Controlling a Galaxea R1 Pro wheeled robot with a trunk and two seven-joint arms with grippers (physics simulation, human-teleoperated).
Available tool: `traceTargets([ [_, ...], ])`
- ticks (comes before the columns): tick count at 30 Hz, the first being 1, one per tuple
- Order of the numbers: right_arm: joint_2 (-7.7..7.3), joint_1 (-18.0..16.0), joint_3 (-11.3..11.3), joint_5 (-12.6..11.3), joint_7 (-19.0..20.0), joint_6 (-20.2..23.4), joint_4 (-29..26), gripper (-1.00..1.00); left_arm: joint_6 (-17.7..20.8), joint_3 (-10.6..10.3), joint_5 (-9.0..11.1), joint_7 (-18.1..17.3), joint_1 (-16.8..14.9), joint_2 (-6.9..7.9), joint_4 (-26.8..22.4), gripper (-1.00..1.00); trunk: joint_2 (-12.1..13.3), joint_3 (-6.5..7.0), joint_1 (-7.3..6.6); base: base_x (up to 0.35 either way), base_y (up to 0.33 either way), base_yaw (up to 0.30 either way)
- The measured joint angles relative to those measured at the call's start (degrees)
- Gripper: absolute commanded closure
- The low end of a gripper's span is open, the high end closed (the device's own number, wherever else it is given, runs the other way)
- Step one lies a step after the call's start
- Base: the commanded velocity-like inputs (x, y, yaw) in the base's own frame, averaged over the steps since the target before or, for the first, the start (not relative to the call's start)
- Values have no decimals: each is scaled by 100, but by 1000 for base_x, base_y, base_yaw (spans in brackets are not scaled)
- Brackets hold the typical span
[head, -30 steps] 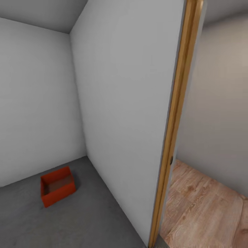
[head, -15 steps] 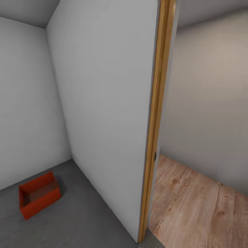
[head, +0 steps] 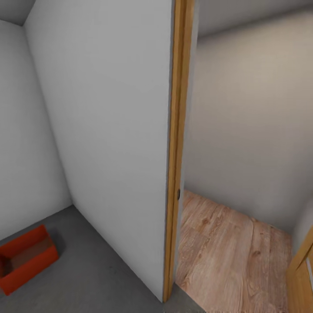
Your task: Move the two storage containers from the living room to the garage. In the garage, place one container on the floor and stack the other container on top of it (either order is fine).
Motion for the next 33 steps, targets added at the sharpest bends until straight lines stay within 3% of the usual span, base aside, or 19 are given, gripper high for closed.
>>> traceTargets([
  [7,0,1,0,0,0,-3,0,-100,-11,9,6,1,1,4,-22,-100,3,-43,0,0,0,-222],
  [14,0,2,3,0,0,-2,0,-100,-322,2,-15,2,2,56,-13,-100,5,-73,-1,0,0,-250],
  [33,0,2,4,0,1,0,0,-100,-351,0,-17,2,2,57,-3,-100,5,-77,-1,0,0,-293],
])
